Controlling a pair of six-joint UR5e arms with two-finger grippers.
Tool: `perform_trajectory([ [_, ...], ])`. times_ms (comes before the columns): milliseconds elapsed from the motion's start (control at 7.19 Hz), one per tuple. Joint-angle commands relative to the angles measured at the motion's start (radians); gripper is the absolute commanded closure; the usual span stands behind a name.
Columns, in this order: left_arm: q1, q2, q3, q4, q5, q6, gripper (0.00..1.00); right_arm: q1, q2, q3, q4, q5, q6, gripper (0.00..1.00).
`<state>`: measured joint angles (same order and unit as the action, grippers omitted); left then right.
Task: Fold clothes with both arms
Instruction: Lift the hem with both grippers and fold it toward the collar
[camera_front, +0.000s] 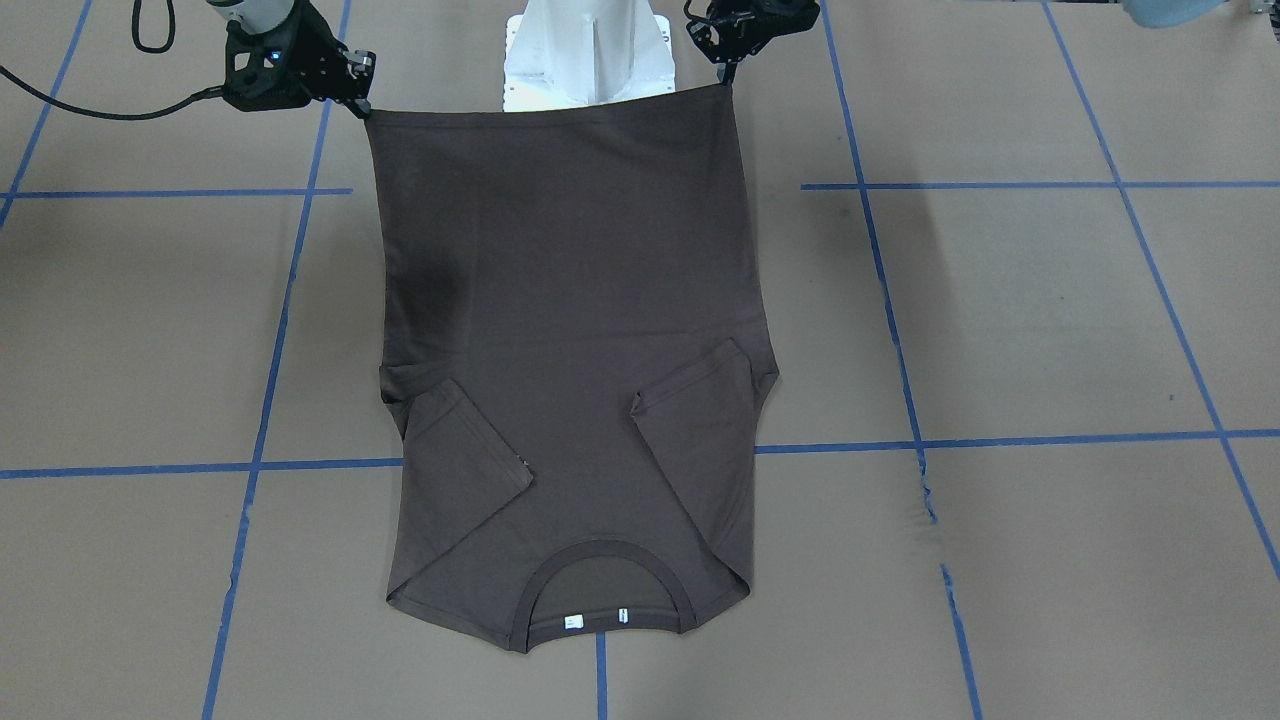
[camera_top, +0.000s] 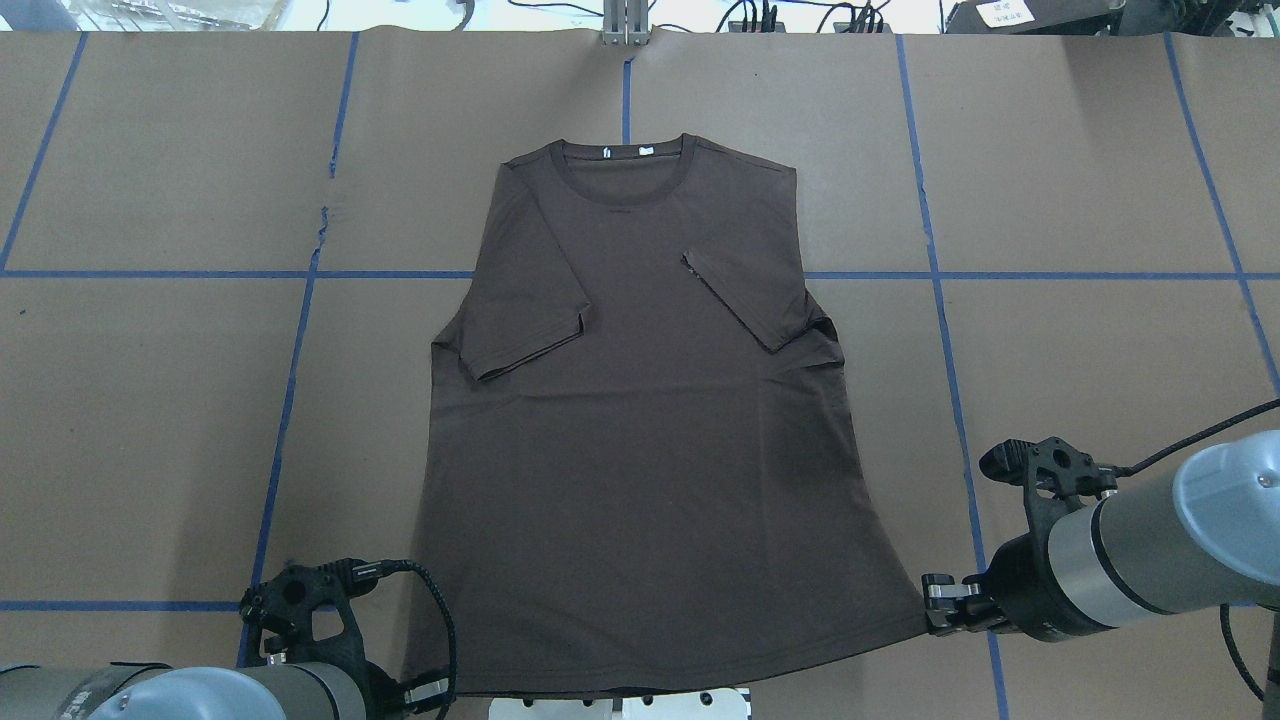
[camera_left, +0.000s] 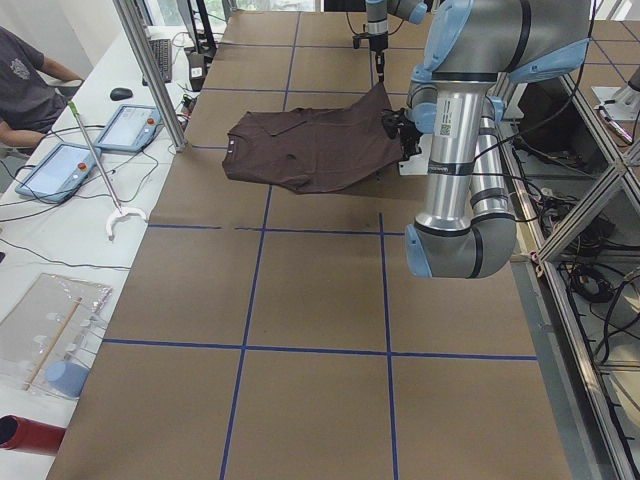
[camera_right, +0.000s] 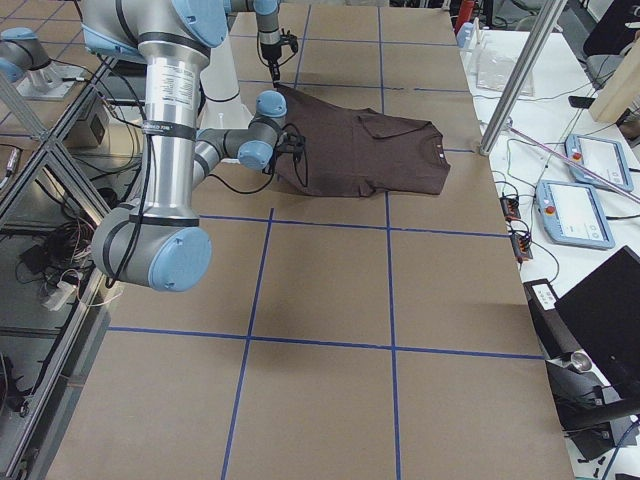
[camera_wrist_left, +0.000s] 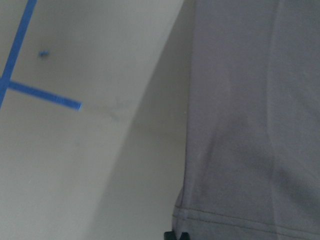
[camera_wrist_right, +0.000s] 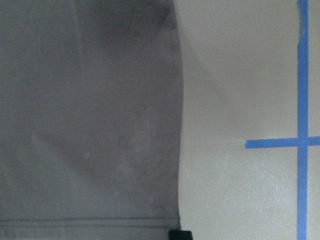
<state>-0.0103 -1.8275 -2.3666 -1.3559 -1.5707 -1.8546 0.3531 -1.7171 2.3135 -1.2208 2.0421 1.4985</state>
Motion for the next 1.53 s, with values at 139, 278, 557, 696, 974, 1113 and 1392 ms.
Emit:
perform_trajectory([
  [139, -0.138, -0.009, -0.02, 0.006, -0.035, 0.128, 1.0, 0.116, 0.063, -0.025, -0.002, 0.007, -0.006, 1.0],
  [278, -0.222, -0.016, -0.016, 0.004, -0.052, 0.228, 1.0, 0.177, 0.111, -0.061, -0.002, 0.012, -0.033, 1.0],
  [557, -0.378, -0.054, 0.026, 0.004, -0.073, 0.378, 1.0, 0.31, 0.265, -0.21, 0.0, 0.027, -0.043, 1.0],
  [696, -0.487, -0.094, 0.079, 0.003, -0.145, 0.452, 1.0, 0.381, 0.349, -0.302, -0.003, 0.03, -0.047, 1.0],
  [974, -0.614, -0.177, 0.24, -0.018, -0.169, 0.544, 1.0, 0.496, 0.505, -0.492, -0.002, 0.033, -0.081, 1.0],
  [1113, -0.655, -0.209, 0.351, -0.107, -0.17, 0.552, 1.0, 0.516, 0.58, -0.59, -0.002, 0.03, -0.087, 1.0],
  [1392, -0.73, -0.274, 0.589, -0.302, -0.173, 0.554, 1.0, 0.544, 0.704, -0.786, 0.0, 0.029, -0.13, 1.0],
])
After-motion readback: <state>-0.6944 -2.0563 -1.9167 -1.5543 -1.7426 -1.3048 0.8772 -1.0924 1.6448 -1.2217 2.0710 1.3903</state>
